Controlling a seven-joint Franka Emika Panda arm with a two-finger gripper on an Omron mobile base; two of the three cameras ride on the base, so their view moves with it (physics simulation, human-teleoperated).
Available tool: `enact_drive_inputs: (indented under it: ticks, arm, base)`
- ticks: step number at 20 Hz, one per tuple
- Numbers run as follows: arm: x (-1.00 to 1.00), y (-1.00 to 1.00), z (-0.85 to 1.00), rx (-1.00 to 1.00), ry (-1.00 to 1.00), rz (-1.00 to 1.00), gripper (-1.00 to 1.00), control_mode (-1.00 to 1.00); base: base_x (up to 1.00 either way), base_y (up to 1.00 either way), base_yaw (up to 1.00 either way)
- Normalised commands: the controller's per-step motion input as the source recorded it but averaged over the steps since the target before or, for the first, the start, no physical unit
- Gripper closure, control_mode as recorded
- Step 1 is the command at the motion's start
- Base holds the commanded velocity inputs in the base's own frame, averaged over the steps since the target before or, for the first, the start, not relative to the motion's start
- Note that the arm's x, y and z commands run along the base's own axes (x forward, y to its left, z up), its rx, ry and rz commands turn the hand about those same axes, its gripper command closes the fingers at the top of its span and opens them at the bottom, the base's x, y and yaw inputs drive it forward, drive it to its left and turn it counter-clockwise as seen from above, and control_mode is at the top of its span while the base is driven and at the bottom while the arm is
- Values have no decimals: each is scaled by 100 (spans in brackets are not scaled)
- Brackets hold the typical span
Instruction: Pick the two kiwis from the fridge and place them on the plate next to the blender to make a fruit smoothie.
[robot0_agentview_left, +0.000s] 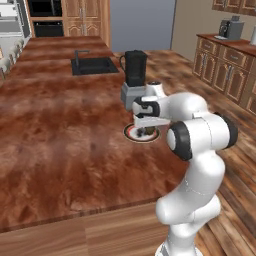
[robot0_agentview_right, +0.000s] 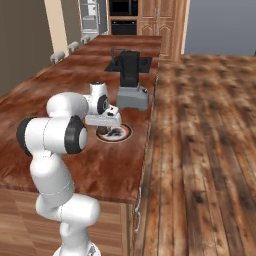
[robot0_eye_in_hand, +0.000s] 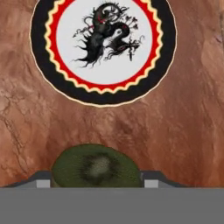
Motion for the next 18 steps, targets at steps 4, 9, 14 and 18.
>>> enact_drive_inputs:
  ticks: [4,9,14,18]
  arm:
    - [66,0,-42,0,0,0,100,-100]
    - [72,0,-49,0,-5,0,100,-100]
    - [74,0,-37,0,-7,0,100,-100]
    - [46,0,-30,0,-7,0,-100,-100]
  base:
    - [0,0,0]
    - [0,0,0]
    - [0,0,0]
    - [0,0,0]
